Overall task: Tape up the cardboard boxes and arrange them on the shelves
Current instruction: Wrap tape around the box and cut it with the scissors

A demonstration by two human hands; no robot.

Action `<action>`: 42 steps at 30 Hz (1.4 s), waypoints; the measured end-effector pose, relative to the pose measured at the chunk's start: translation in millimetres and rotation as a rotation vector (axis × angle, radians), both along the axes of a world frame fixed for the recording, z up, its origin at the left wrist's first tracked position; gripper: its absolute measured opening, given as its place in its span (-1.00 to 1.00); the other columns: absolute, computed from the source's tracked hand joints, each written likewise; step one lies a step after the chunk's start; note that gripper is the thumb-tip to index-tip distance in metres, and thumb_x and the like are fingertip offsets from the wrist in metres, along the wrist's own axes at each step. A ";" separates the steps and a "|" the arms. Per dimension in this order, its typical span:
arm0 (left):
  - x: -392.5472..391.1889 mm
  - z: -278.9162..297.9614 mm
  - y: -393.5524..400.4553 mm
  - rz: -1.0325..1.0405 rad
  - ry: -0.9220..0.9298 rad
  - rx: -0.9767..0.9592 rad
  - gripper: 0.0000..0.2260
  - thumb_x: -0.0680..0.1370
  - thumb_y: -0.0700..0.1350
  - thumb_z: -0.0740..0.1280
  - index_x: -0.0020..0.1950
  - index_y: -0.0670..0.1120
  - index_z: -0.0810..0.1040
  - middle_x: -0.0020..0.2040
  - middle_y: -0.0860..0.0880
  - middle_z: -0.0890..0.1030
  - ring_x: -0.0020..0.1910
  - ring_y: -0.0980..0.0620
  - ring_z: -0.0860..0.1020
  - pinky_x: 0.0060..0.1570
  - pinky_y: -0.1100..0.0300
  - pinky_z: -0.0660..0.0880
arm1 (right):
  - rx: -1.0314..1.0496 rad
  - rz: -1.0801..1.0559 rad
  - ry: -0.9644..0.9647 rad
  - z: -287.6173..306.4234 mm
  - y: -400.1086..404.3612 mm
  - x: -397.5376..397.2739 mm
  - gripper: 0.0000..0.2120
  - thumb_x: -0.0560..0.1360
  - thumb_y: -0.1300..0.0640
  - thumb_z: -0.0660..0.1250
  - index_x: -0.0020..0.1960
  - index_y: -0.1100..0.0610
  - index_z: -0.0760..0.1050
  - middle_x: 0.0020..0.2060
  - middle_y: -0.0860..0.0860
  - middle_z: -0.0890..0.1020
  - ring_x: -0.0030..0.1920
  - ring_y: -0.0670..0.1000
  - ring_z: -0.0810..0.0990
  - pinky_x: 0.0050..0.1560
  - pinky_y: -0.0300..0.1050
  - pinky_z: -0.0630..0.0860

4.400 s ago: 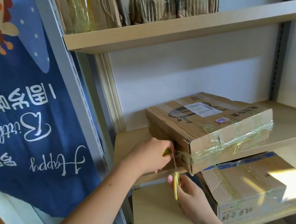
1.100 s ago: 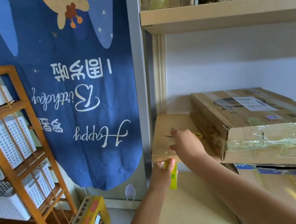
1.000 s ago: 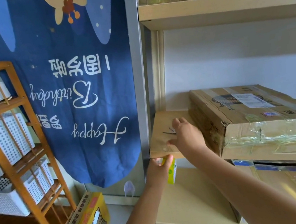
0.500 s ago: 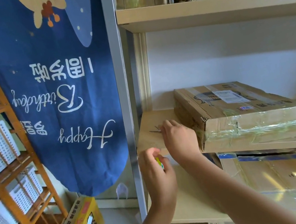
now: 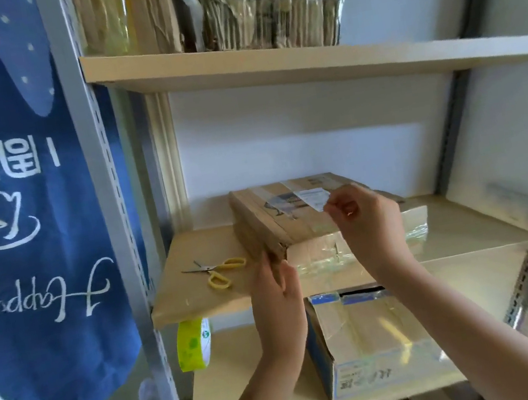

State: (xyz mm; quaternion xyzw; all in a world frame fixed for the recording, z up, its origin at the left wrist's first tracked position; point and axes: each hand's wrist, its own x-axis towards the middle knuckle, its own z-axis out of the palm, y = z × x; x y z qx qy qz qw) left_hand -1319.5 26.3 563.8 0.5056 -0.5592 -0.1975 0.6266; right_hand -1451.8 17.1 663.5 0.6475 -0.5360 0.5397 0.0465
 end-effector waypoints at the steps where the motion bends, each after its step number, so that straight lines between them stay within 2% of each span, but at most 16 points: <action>1: -5.0 -2.2 -0.1 -0.054 0.040 0.010 -0.73 0.63 0.06 0.20 0.18 -0.09 0.48 -0.06 0.03 0.60 -0.07 0.22 0.55 -0.11 0.44 0.41 | 0.031 -0.026 -0.050 0.2 -4.3 -14.8 -0.92 0.48 0.19 0.42 -0.16 0.05 0.61 -0.30 -0.13 0.63 -0.27 -0.21 0.57 -0.28 -0.49 0.37; 4: -16.3 -9.5 -7.7 -0.058 0.004 0.020 -0.45 0.57 0.29 0.13 0.41 -0.05 0.34 0.18 0.10 0.60 0.16 0.19 0.56 0.14 0.19 0.50 | 0.105 -0.099 -0.186 -3.9 -17.0 -57.1 -0.87 0.50 0.18 0.37 -0.18 -0.01 0.60 -0.30 -0.15 0.65 -0.21 -0.12 0.60 -0.28 -0.48 0.34; 6: -20.1 -13.1 -15.6 -0.018 -0.009 0.004 -0.49 0.60 0.26 0.10 0.41 -0.04 0.35 0.18 0.10 0.59 0.18 0.15 0.56 0.13 0.19 0.51 | 0.134 -0.126 -0.236 -8.1 -24.8 -79.5 -0.85 0.52 0.18 0.34 -0.17 -0.01 0.60 -0.30 -0.17 0.63 -0.20 -0.12 0.58 -0.28 -0.50 0.33; 8: -19.6 -9.6 -24.6 0.032 -0.043 0.016 -0.61 0.62 0.16 0.11 0.32 -0.03 0.41 0.11 0.12 0.60 0.11 0.11 0.59 0.00 0.31 0.46 | 0.155 -0.128 -0.255 -11.4 -33.3 -94.6 -0.86 0.56 0.18 0.31 -0.12 0.05 0.61 -0.31 -0.17 0.61 -0.24 -0.16 0.54 -0.30 -0.48 0.33; 9: -17.1 -7.4 -32.0 0.051 -0.078 0.031 -0.62 0.61 0.14 0.11 0.31 -0.05 0.42 0.10 0.10 0.60 0.09 0.05 0.60 -0.05 0.34 0.43 | 0.173 -0.118 -0.265 -13.1 -38.2 -99.7 -0.86 0.58 0.16 0.28 -0.10 0.08 0.60 -0.31 -0.13 0.61 -0.25 -0.14 0.54 -0.30 -0.44 0.34; 11: -10.1 -3.9 -51.3 0.068 -0.168 0.112 -0.53 0.60 0.14 0.07 0.38 -0.11 0.38 0.21 -0.04 0.59 0.17 -0.07 0.57 -0.03 0.27 0.40 | 0.230 -0.080 -0.315 -17.2 -50.1 -105.1 -0.82 0.61 0.12 0.22 -0.09 0.11 0.55 -0.26 0.02 0.63 -0.21 0.06 0.56 -0.21 -0.14 0.45; 13: -5.1 -1.6 -66.5 0.095 -0.252 0.218 -0.43 0.60 0.16 0.05 0.48 -0.18 0.27 0.37 -0.19 0.47 0.34 -0.17 0.46 0.17 0.10 0.43 | 0.303 -0.106 -0.333 -20.2 -61.4 -107.1 -0.77 0.61 0.08 0.13 -0.17 0.09 0.44 -0.25 0.09 0.58 -0.16 0.20 0.51 -0.16 0.00 0.44; 15: -6.8 1.8 -67.2 0.172 -0.287 0.251 -0.40 0.64 0.10 0.11 0.56 -0.24 0.12 0.53 -0.25 0.23 0.53 -0.18 0.19 0.46 -0.01 0.24 | 0.328 -0.146 -0.284 -19.4 -67.3 -107.5 -0.72 0.59 0.09 0.07 -0.28 0.10 0.30 -0.36 0.07 0.48 -0.22 0.19 0.44 -0.21 0.02 0.37; 16: -9.6 5.3 -63.3 0.239 -0.297 0.203 -0.41 0.65 0.04 0.14 0.57 -0.24 0.07 0.57 -0.23 0.14 0.57 -0.15 0.09 0.52 0.00 0.12 | 0.318 -0.146 -0.253 -17.9 -68.1 -107.8 -0.69 0.60 0.10 0.07 -0.32 0.10 0.25 -0.42 0.05 0.42 -0.28 0.16 0.39 -0.26 0.00 0.32; 19: -13.7 24.2 -52.2 0.400 -0.399 -0.100 -0.45 0.58 -0.06 0.17 0.54 -0.22 0.21 0.54 -0.18 0.23 0.55 -0.15 0.14 0.50 -0.03 0.13 | 0.285 -0.097 -0.187 -13.6 -67.3 -112.4 -0.60 0.63 0.03 0.15 -0.36 0.10 0.23 -0.49 0.00 0.33 -0.38 0.06 0.28 -0.34 -0.04 0.21; 22: -13.1 44.6 -60.6 0.409 -0.532 -0.243 -0.57 0.55 -0.11 0.19 0.41 -0.19 0.41 0.44 -0.13 0.40 0.50 -0.13 0.25 0.46 -0.08 0.26 | 0.301 -0.028 -0.209 -10.0 -67.6 -119.4 -0.65 0.60 0.00 0.25 -0.30 0.17 0.42 -0.44 0.00 0.47 -0.38 0.01 0.37 -0.33 -0.09 0.26; 25: -13.7 58.5 -71.7 0.360 -0.609 -0.240 -0.64 0.55 -0.13 0.23 0.33 -0.16 0.49 0.36 -0.08 0.49 0.43 -0.09 0.36 0.40 -0.07 0.34 | 0.312 0.020 -0.234 -4.1 -68.7 -125.1 -0.75 0.58 0.05 0.29 -0.21 0.15 0.54 -0.35 -0.06 0.63 -0.33 -0.07 0.52 -0.36 -0.21 0.34; 31: -10.9 66.3 -89.1 0.249 -0.747 -0.129 -0.68 0.57 -0.12 0.25 0.31 -0.12 0.53 0.31 -0.02 0.55 0.38 -0.01 0.43 0.38 0.05 0.36 | 0.334 0.054 -0.208 -4.0 -72.2 -136.7 -0.91 0.55 0.16 0.34 -0.12 0.07 0.58 -0.26 -0.10 0.69 -0.26 -0.10 0.60 -0.35 -0.25 0.39; 34: -7.4 57.9 -91.4 0.172 -0.719 0.009 -0.66 0.63 -0.03 0.16 0.37 -0.06 0.50 0.39 0.05 0.49 0.43 0.08 0.36 0.37 0.18 0.30 | 0.329 0.035 -0.182 -3.9 -74.0 -145.4 -0.90 0.55 0.19 0.34 -0.10 0.06 0.61 -0.27 -0.14 0.69 -0.30 -0.20 0.56 -0.38 -0.31 0.33; 36: -5.7 55.2 -91.4 0.164 -0.705 0.019 -0.65 0.64 0.00 0.14 0.37 -0.04 0.50 0.40 0.09 0.47 0.46 0.11 0.32 0.37 0.17 0.31 | 0.327 0.031 -0.196 -3.8 -75.6 -150.9 -0.88 0.55 0.21 0.34 -0.08 0.06 0.63 -0.28 -0.14 0.69 -0.27 -0.20 0.58 -0.35 -0.30 0.34; 42: -5.5 55.5 -89.6 0.118 -0.654 0.040 -0.65 0.64 0.01 0.16 0.39 -0.03 0.49 0.44 0.09 0.43 0.48 0.13 0.27 0.39 0.18 0.28 | 0.324 0.040 -0.248 -4.9 -76.9 -160.9 -0.78 0.55 0.30 0.27 0.01 0.08 0.64 -0.21 -0.08 0.70 -0.13 -0.07 0.67 -0.10 -0.14 0.57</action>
